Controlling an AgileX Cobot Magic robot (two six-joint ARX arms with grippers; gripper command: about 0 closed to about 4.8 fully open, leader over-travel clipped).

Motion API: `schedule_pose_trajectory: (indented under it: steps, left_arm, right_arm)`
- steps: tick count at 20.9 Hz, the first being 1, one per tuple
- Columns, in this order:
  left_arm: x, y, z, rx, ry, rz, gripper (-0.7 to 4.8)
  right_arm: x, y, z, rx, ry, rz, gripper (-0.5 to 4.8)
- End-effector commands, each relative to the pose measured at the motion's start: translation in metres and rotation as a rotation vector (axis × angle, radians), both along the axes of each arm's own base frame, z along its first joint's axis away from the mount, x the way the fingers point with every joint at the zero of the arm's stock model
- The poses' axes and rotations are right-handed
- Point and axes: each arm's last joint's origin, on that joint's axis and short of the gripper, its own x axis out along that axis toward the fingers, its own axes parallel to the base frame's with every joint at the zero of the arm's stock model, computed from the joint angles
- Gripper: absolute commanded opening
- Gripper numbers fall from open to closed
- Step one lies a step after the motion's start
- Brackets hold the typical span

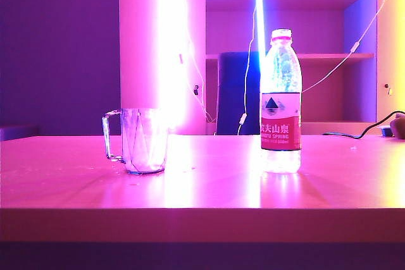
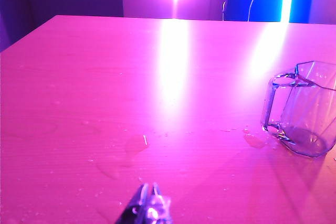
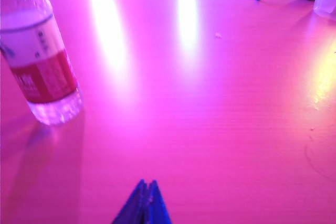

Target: Pick up the mineral water bottle on the table and pour water into the mug until it's half full.

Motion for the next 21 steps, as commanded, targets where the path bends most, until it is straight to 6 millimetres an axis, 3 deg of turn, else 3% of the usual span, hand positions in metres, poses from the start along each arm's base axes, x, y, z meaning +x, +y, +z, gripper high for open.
schedule_pose_trajectory:
  steps: [1,3,6,9,11,14,17,18,21]
  left_arm:
    - [-0.001,-0.001,0.009,-0.006,-0.036,-0.015,-0.05]
    - [-0.005,-0.001,0.026,-0.073,-0.087,-0.026,-0.05]
    - [-0.017,-0.003,0.065,-0.114,-0.197,-0.088,-0.05]
    - [-0.036,-0.006,0.109,-0.035,-0.329,-0.177,-0.05]
    - [-0.041,-0.009,0.126,0.03,-0.354,-0.252,-0.05]
    - [-0.024,-0.013,0.14,0.03,-0.248,-0.435,-0.05]
    - [0.016,-0.017,0.134,-0.03,-0.047,-0.672,-0.05]
    - [0.024,-0.017,0.13,-0.047,-0.007,-0.698,-0.05]
    - [0.052,-0.017,0.11,-0.117,0.159,-0.711,-0.05]
  right_arm:
    - [-0.001,0.0,0.015,0.177,-0.092,-0.02,-0.01]
    - [-0.005,0.0,0.038,0.367,-0.192,-0.019,-0.01]
    - [-0.018,0.002,0.081,0.429,-0.34,0.086,-0.01]
    - [-0.048,0.009,0.137,0.188,-0.491,0.294,0.0]
    - [-0.069,0.01,0.167,0.012,-0.53,0.292,0.01]
    - [-0.081,0.011,0.202,-0.148,-0.487,0.309,0.28]
    - [-0.06,0.013,0.227,-0.168,-0.486,0.412,0.55]
    - [-0.054,0.013,0.228,-0.168,-0.485,0.421,0.56]
    - [0.001,0.013,0.215,-0.106,-0.415,0.431,1.09]
